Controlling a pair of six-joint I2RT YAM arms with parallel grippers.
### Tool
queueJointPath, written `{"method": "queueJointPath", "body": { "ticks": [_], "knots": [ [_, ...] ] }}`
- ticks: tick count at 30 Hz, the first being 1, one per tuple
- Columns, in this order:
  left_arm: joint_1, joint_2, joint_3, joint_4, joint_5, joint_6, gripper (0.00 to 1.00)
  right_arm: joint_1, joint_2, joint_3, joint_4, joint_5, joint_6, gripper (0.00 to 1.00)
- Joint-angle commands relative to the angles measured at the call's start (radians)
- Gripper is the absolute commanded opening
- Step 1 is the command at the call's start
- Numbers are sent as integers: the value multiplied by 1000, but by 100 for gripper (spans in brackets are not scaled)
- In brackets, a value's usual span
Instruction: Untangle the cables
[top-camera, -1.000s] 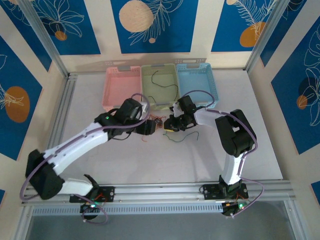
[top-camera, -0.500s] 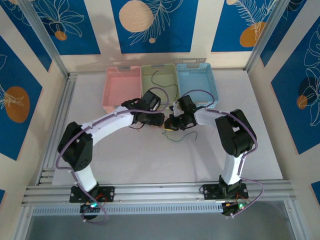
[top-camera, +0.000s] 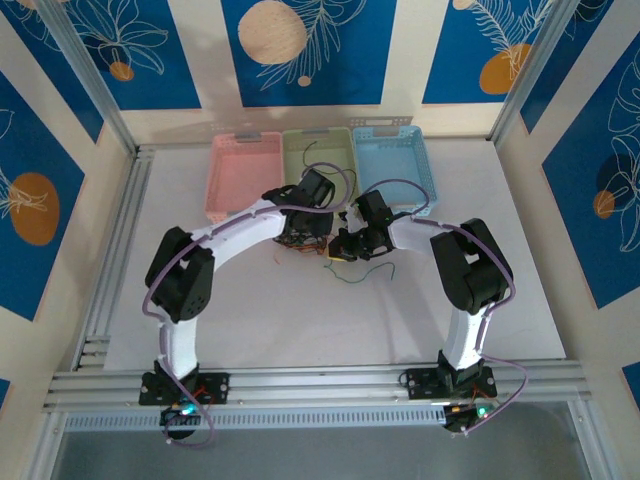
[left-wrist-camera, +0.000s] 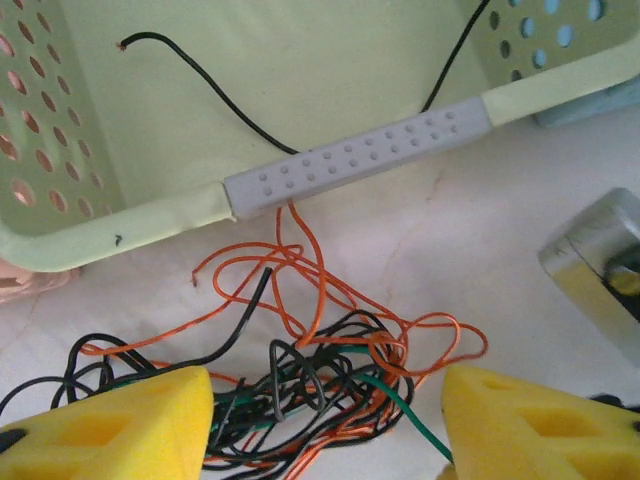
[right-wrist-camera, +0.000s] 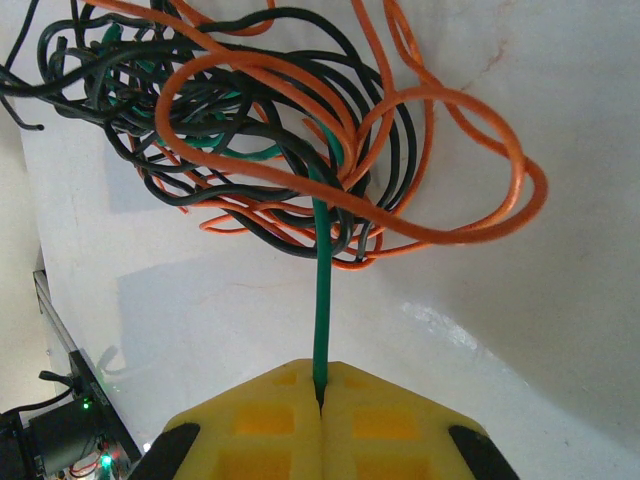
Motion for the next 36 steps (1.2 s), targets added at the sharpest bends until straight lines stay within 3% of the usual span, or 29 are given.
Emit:
{"method": "queueJointPath", "body": {
  "ticks": [1,5,10,14,17,21,32,36],
  "knots": [
    [11,36,51,-31,-52,-8,58,-1,-8,-4,-1,-25,-2,4],
    [10,56,60,-33,-51,-6,50,0,-10,-6,1,-23,-1,4],
    [9,48,23,-10,-43,-17,47,0,-10,-6,1,-23,-2,4],
    [12,51,25,-19,-51,-12,35,-1,-10,-6,1,-23,-2,4],
    [12,54,22,-19,-48,-8,32,0,-11,-7,1,-23,-1,4],
    [16,55,16,-20,-48,-6,22,0,-13,-8,1,-23,-2,4],
    [28,50,-4,-5,-23,-11,27,-1,-14,-11,4,-23,-1,4],
    [28,48,-6,-3,-13,-4,14,-2,-16,-12,3,-23,-1,4]
  ]
}}
